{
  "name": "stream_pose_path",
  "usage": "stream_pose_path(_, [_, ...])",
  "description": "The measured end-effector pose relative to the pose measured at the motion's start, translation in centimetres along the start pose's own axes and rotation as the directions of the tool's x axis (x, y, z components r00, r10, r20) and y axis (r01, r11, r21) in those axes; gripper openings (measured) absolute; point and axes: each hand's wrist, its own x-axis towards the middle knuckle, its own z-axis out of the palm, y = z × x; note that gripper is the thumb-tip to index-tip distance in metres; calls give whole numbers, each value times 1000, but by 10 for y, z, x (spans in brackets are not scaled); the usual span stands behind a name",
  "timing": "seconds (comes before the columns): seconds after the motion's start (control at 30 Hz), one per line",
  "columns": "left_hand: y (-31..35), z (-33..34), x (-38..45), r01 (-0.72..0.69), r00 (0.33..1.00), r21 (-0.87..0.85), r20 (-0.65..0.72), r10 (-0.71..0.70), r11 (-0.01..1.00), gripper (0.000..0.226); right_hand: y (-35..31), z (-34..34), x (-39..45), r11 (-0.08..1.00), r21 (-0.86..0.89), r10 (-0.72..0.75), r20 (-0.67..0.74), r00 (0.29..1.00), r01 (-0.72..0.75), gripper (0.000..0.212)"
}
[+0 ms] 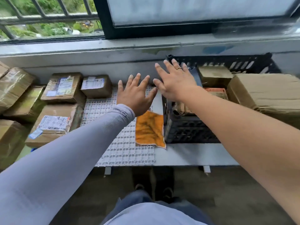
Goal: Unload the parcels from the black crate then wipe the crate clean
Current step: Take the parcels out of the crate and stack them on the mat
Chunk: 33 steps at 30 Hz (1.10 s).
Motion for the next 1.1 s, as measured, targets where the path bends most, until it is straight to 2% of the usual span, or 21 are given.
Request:
stream_pose_path(0.23, [88, -10, 27, -244, 970, -82, -1, 245, 966, 70, 71, -27, -31, 983, -65, 170, -63, 983, -174, 66])
stream_pose_path(0.33, [122, -11, 33, -317, 947, -145, 3, 321, 937, 71, 98, -39, -49, 966, -84, 240, -67, 968, -245, 65])
stream_pose_path(0.43, [152, -9, 34, -408, 911, -138, 7, 413, 903, 74, 126, -45, -75, 935, -63, 346, -65, 936, -350, 66])
stream_pose_path(0.53, [180, -8, 28, -455, 887, -148, 14, 462, 878, 75, 148, -47, -100, 915, -77, 393, -38, 919, -395, 65])
stream_pose_path(0.7, [224, -6, 1, -484, 869, -162, 24, 494, 860, 75, 179, -49, -147, 911, -60, 407, -40, 913, -409, 66])
stream_pose_path(0.83, [260, -2, -25, -487, 871, -137, -5, 491, 863, 76, 210, -44, -186, 930, -55, 361, -43, 931, -363, 69])
stream_pose_path(0.97, [300, 9, -46, -493, 863, -102, 67, 501, 864, 91, 244, -39, -225, 952, -60, 299, -29, 954, -300, 80])
stream_pose_path(1.1, [329, 23, -47, -410, 904, -26, 126, 409, 912, 101, 275, -25, -245, 974, -27, 224, 37, 974, -223, 92])
